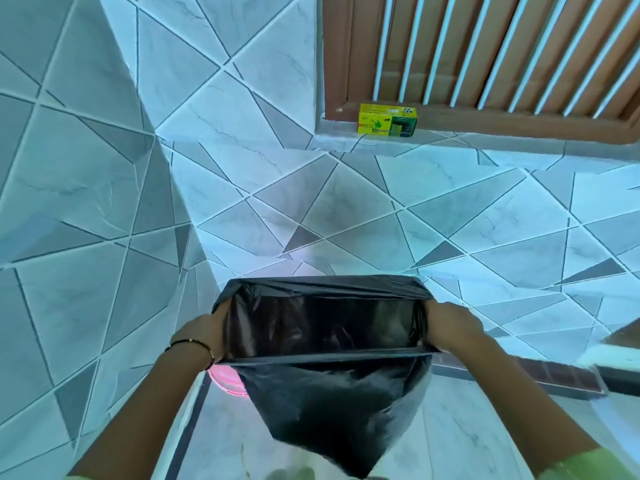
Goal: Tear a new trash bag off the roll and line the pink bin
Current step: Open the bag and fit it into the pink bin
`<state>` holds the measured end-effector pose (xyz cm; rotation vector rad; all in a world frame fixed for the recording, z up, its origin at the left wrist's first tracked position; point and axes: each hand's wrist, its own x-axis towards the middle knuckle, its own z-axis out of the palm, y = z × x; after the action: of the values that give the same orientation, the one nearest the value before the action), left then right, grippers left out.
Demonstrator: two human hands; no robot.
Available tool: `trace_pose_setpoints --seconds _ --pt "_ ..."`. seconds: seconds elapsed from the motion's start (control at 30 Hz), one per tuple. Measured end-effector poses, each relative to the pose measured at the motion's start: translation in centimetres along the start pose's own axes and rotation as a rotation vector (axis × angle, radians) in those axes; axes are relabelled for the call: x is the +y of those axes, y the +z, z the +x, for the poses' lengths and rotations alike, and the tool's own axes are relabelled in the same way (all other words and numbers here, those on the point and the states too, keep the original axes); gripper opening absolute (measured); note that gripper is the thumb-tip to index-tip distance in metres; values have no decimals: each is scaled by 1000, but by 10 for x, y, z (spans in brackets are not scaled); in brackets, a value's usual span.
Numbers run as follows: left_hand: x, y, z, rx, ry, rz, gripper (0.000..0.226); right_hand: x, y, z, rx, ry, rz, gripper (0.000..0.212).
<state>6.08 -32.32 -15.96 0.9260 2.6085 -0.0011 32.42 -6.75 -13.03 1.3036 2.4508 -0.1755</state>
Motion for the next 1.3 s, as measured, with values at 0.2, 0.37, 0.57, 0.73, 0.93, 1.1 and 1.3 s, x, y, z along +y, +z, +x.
trace_pose_setpoints --seconds 0.2,0.37,0.57,0.73,0.93,1.1,1.3 --pt "-42 22 1 -58 -131 -20 82 -42 5 19 40 -73 -71 36" --pt "-77 21 16 -108 -166 -22 92 -83 5 39 18 -111 -105 33" --pt "-114 8 40 -38 -205 -43 94 -129 -3 60 65 -101 -108 33" --pt "-131 -7 47 66 -221 -78 91 -154 -10 72 161 -74 -38 30" --pt "-142 -12 52 46 -222 -138 90 -166 -19 81 225 -82 -47 26" --pt "-144 -12 53 54 -226 -140 85 -175 -22 93 212 -90 -52 24" --pt "-138 -13 56 35 -179 -94 83 -174 -23 106 169 -63 -73 27"
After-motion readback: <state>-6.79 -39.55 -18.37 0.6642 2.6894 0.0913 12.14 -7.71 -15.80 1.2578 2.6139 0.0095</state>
